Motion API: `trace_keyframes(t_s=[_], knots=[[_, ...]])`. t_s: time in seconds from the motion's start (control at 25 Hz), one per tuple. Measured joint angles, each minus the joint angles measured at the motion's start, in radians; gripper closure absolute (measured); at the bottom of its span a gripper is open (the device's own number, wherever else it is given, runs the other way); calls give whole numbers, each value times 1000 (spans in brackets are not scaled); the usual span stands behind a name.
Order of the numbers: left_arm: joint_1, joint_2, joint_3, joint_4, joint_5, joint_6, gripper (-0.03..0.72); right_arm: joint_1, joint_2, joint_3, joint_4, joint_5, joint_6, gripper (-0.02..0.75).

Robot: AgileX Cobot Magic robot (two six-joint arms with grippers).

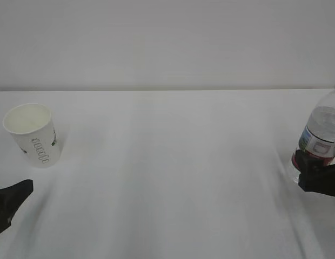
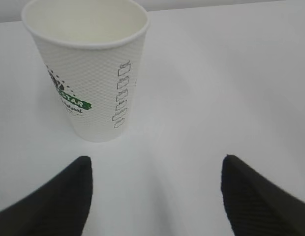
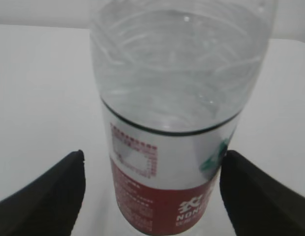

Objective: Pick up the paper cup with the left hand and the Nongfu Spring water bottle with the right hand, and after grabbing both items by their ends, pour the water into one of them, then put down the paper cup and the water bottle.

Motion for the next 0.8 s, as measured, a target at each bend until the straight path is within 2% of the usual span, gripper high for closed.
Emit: trace_keyframes(t_s=[0.8], knots=[[0, 0, 0, 14, 0, 2, 97, 0, 49, -93, 22, 0, -13, 104]])
